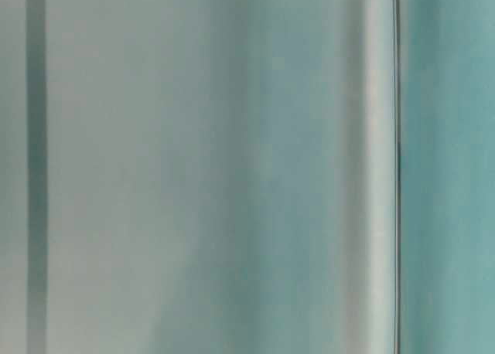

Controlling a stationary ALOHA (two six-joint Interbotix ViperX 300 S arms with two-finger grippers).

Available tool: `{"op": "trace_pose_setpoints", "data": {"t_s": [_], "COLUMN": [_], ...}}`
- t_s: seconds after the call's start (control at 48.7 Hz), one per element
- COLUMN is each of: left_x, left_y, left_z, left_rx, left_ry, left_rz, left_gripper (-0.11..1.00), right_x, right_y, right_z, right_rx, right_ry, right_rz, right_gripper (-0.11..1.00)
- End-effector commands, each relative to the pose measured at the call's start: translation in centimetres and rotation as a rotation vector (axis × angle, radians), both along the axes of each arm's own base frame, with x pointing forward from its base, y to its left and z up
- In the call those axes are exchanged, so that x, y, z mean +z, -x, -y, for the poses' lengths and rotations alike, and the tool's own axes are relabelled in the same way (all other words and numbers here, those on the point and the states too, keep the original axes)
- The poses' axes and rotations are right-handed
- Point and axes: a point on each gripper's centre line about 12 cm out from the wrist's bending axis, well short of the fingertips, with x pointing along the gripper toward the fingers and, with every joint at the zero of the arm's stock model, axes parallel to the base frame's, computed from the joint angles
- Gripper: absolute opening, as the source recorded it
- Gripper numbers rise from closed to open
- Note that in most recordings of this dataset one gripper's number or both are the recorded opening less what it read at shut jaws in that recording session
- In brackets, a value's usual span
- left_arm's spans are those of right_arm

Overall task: Insert the USB using both arms.
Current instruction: 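Move both grippers open toward the cable ends on the table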

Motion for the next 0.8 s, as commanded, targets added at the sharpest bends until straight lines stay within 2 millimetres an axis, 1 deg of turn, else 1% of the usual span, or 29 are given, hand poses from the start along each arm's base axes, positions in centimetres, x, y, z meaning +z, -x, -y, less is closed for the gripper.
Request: {"op": "trace_pose_setpoints", "data": {"t_s": [0.0,0.021,0.062,0.144,0.185,0.308,0.432,0.555,0.637,0.781], "left_x": [0.7,0.8,0.9,1.2,1.3,0.7,0.1,-0.7,-1.5,-2.9], "left_y": [-0.3,-0.3,-0.3,-0.4,-0.4,-0.9,-1.6,-1.8,-1.8,-1.9], "left_z": [0.5,0.5,0.6,0.7,0.7,0.7,0.8,0.9,0.9,0.9], "left_rx": [-0.026,-0.028,-0.033,-0.038,-0.038,-0.036,-0.036,-0.037,-0.035,-0.033], "left_ry": [0.029,0.031,0.031,0.032,0.035,0.055,0.076,0.075,0.074,0.073], "left_rz": [0.017,0.018,0.02,0.021,0.012,-0.091,-0.236,-0.362,-0.443,-0.527], "left_gripper": [0.04,0.04,0.08,0.03,0.03,0.03,0.03,0.03,0.03,0.04], "right_x": [0.8,0.9,1.0,1.3,1.4,1.4,1.1,0.3,-0.6,-3.3], "right_y": [-0.2,-0.2,-0.2,-0.3,-0.4,-1.0,-2.3,-3.9,-4.8,-6.2], "right_z": [0.0,0.0,0.0,0.0,0.0,0.0,0.1,0.1,0.1,0.2], "right_rx": [-0.001,-0.001,0.001,0.002,0.002,-0.001,-0.003,-0.006,-0.007,-0.011], "right_ry": [0.011,0.012,0.02,0.023,0.023,0.018,0.009,0.001,0.001,0.0], "right_rz": [0.023,0.026,0.026,0.024,0.011,-0.083,-0.199,-0.322,-0.396,-0.537], "right_gripper": [0.0,0.0,0.0,0.0,0.0,0.0,0.0,0.0,0.0,0.0]}}
